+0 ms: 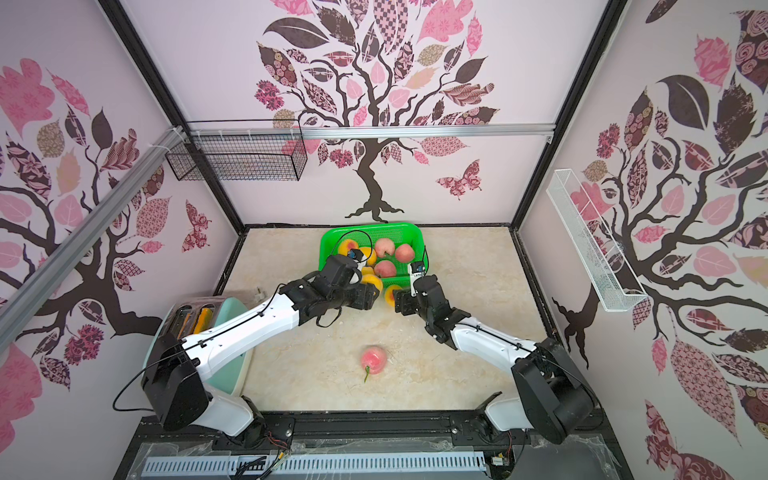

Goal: Put the peaches into the basket
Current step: Pick up the peach from the center of the board.

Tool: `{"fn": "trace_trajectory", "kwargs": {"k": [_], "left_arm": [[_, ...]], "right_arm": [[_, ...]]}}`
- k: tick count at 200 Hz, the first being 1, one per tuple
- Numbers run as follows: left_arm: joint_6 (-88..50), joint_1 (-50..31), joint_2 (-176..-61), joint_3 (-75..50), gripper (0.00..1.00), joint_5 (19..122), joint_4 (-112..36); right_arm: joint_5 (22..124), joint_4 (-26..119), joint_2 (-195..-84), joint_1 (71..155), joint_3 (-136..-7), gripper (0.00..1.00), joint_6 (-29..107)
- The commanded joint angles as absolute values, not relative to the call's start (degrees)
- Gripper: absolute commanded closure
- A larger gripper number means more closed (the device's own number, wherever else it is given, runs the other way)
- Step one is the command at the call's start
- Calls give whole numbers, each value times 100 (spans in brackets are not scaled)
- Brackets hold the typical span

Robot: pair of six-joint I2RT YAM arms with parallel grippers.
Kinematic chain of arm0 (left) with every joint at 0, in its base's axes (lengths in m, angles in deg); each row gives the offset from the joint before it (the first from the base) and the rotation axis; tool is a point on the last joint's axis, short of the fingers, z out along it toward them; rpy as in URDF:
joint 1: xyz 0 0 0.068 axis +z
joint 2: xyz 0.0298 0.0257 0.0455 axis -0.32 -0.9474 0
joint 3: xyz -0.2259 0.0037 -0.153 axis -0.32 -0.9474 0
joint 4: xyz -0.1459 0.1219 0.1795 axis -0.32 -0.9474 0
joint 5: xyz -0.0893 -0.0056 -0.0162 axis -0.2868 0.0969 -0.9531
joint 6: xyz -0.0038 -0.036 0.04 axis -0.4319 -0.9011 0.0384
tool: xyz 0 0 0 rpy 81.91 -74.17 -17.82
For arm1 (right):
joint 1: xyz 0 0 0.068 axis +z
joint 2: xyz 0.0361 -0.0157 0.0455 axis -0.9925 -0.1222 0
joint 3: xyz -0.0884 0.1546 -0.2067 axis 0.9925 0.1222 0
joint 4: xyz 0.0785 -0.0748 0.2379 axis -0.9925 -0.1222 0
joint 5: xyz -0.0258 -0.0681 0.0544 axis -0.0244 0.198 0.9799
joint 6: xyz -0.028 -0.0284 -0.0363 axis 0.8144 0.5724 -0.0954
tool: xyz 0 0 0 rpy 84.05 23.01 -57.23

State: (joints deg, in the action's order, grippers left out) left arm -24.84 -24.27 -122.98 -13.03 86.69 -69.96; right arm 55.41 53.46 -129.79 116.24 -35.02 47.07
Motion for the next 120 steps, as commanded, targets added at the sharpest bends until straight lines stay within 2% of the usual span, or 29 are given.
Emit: {"fn": "trace_trajectory", "kwargs": {"k": [1, 67, 120], "left_arm": [[-2336, -2291, -12472, -961, 31, 8799, -7051], [-2187, -1610, -12705, -523, 30, 8699, -6896], [-1724, -1507, -13266, 222, 28, 9290, -7179]], "right_arm": [[5523, 5244, -12843, 11651, -3538, 19, 4697], [5506, 5247, -12799, 11647, -3524, 19, 4704], [5508, 5296, -12890, 11648, -3533, 19, 4678]]}}
